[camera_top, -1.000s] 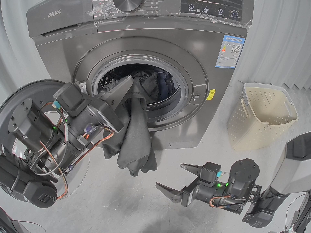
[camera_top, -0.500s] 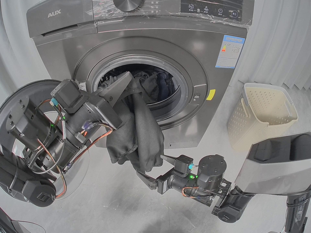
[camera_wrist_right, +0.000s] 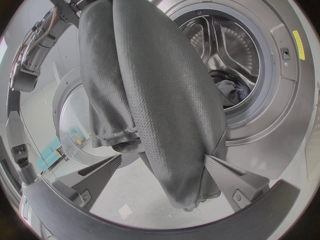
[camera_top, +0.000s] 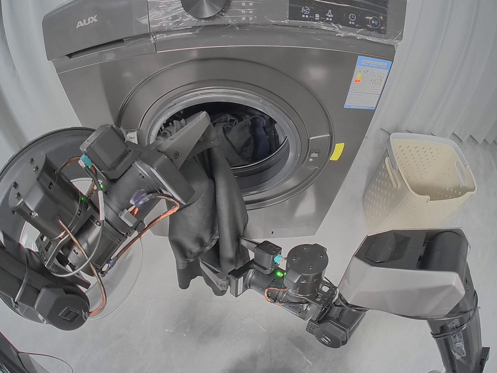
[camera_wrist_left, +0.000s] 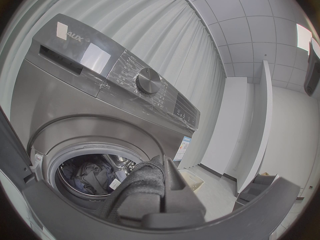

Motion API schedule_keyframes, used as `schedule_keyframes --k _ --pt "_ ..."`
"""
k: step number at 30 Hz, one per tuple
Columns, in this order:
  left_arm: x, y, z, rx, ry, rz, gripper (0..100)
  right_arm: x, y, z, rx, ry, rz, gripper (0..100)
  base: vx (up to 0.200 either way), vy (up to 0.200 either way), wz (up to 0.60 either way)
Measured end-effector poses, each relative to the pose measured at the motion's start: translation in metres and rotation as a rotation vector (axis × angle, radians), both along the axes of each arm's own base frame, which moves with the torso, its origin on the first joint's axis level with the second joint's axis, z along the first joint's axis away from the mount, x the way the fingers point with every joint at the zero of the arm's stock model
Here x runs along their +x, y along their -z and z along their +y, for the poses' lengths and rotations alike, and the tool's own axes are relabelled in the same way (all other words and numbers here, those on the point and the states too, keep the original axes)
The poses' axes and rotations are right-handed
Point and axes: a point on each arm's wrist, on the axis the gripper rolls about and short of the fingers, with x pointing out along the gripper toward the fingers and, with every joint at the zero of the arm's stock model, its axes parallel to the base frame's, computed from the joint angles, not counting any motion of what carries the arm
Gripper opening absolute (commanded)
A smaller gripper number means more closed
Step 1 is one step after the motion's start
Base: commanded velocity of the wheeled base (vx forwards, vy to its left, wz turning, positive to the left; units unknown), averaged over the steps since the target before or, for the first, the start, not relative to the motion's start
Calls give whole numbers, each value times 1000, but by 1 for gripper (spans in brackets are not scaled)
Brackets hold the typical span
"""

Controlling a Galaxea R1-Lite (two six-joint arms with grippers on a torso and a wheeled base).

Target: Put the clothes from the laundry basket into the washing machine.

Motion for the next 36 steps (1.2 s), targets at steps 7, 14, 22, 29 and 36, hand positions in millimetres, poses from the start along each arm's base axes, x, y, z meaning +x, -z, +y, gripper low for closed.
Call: schedule_keyframes --k 7,14,22,29,36 --pt "0 0 0 0 2 -1 0 6 6 11 -1 -26 -19 100 0 0 0" --pt "-1 -1 -1 -2 5 -3 0 16 5 24 38 -32 -55 100 0 0 0" --pt "-5 -6 -2 -13 17 -17 0 48 4 28 80 26 -95 100 0 0 0" --pt "-6 -8 -2 -18 20 -23 0 61 10 20 81 78 -92 100 0 0 0" --pt "-7 -8 -2 -19 21 -24 0 61 11 24 89 71 -101 100 0 0 0"
